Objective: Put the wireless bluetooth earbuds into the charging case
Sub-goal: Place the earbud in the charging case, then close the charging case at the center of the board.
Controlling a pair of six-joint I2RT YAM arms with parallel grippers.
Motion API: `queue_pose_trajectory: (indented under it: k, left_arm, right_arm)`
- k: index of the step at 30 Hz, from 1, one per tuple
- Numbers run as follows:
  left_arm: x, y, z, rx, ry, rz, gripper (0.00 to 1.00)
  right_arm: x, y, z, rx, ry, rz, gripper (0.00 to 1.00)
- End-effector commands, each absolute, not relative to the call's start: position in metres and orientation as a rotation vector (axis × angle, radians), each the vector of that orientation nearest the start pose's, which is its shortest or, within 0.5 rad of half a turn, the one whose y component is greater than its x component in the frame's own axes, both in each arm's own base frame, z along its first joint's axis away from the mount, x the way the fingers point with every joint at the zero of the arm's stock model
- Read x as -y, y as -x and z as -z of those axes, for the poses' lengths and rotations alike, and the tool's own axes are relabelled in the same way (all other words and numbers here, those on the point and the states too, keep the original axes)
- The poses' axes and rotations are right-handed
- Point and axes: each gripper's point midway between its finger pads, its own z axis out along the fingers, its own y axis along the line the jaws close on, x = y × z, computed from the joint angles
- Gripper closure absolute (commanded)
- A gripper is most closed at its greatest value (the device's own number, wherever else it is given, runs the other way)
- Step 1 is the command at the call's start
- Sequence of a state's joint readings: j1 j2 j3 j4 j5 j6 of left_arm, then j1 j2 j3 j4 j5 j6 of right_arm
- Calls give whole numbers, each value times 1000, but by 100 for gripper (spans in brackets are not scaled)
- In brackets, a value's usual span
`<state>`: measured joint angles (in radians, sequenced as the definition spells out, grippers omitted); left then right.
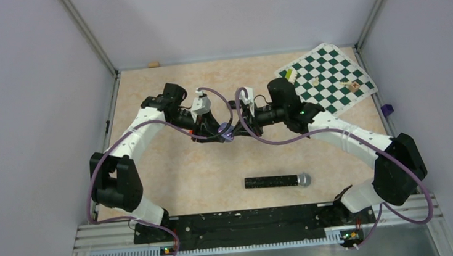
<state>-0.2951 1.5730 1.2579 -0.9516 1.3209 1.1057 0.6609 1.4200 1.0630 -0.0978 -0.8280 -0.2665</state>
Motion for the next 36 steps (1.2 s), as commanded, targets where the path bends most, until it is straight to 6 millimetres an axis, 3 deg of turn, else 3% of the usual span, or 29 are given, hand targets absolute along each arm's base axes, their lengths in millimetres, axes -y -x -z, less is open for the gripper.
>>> queue_pose_trajectory:
  k: [1, 10, 17, 21, 23, 28, 31, 36]
  left_arm:
    - [245, -231, -244, -1243, -1473, 1341, 100]
    - [245, -232, -243, -1248, -1473, 1342, 100]
    - [245, -233, -242, -1251, -1469, 1348, 100]
    - [246, -233, -242, -1250, -1465, 1357, 100]
    - [246, -233, -243, -1248, -1463, 1361, 100]
    - [246, -231, -246, -1238, -1460, 1371, 100]
    - [246, -230, -247, -1235, -1459, 1373, 100]
    - [246, -228, -247, -1231, -1456, 1380, 100]
  right_arm:
    - [-341, -236, -242, -1448, 1363, -1050, 89]
    - [-340, -232, -248, -1433, 1367, -1071, 75]
    - [-324, -229, -285, -1344, 1352, -1007, 71]
    - [-305, -244, -306, -1314, 1247, -948, 67]
    - [-295, -258, -307, -1333, 1164, -900, 63]
    - [-285, -279, -298, -1362, 1077, -860, 34]
    - [-289, -283, -288, -1381, 1065, -888, 3]
    - [-293, -288, -270, -1437, 1054, -920, 1]
